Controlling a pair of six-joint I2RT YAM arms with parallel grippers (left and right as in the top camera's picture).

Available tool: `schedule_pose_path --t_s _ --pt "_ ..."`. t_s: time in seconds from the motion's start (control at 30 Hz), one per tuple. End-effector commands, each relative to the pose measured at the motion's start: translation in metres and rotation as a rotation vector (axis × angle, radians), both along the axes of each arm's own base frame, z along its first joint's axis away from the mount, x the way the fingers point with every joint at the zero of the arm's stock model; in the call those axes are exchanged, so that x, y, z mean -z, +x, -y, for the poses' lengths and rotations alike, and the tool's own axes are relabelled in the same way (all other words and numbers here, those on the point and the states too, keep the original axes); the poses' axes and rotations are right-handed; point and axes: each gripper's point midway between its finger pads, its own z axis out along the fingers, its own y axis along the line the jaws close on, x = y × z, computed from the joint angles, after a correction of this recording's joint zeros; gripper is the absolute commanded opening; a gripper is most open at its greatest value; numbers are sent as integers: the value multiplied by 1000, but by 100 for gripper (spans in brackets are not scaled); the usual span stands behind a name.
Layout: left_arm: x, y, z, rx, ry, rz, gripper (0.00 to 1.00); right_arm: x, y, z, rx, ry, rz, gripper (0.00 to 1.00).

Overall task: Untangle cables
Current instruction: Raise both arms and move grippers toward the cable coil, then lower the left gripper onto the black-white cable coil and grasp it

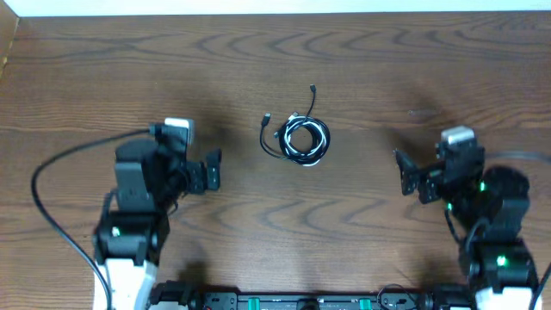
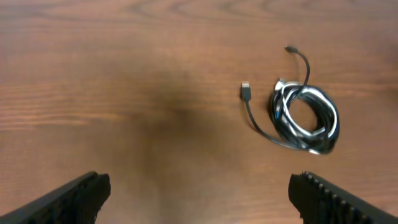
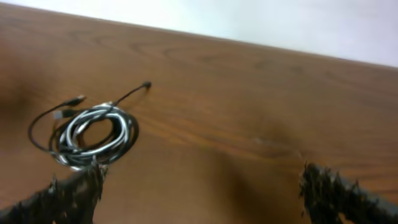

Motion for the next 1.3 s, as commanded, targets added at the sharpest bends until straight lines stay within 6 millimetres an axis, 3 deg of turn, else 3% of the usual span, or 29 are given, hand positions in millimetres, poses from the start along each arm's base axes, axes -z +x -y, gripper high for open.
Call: schedule_pose_path --t_s 0.0,0.2,0.43,0.53,0.7,0.9,1.07,1.27 --pt "-27 13 4 21 -4 -26 98 -13 12 -6 -42 15 -55 99" --pt "-37 19 23 86 -27 -205 98 -17 30 -16 -118 12 -234 99" --pt "-26 26 46 139 -53 -279 98 -18 50 -18 -138 17 -345 99" --pt "-23 18 55 132 -136 -341 98 -14 49 -22 -140 65 -372 99" --pt "-27 15 67 136 -232 -366 98 -24 38 -49 -247 215 -395 99" --pt "-24 23 69 97 -265 -377 99 -23 39 -46 -232 204 -395 99" --pt "7 39 82 -25 -298 -483 79 -20 41 -41 -203 182 -398 99" --pt "62 53 114 -74 -204 -578 70 -19 41 -41 -202 182 -402 99"
